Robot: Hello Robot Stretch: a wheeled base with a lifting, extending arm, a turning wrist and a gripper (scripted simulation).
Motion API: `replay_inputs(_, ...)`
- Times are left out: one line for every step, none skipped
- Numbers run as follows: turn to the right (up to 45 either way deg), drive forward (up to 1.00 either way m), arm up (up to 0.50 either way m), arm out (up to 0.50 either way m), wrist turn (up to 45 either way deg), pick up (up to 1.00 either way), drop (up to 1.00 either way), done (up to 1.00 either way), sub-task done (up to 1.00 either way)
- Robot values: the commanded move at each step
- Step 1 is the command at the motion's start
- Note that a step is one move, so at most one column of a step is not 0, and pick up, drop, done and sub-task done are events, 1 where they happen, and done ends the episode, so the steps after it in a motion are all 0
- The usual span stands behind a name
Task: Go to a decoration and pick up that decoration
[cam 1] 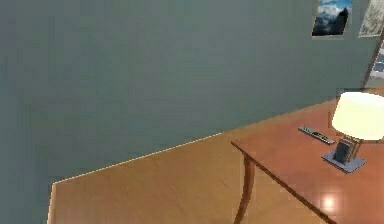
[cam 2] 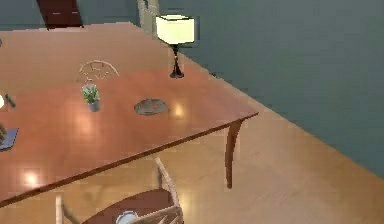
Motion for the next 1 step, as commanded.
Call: replay_inputs(45.0, 0.00, 0.00, 0.00, 0.0, 0.00, 0.00, 0.00, 0.00)
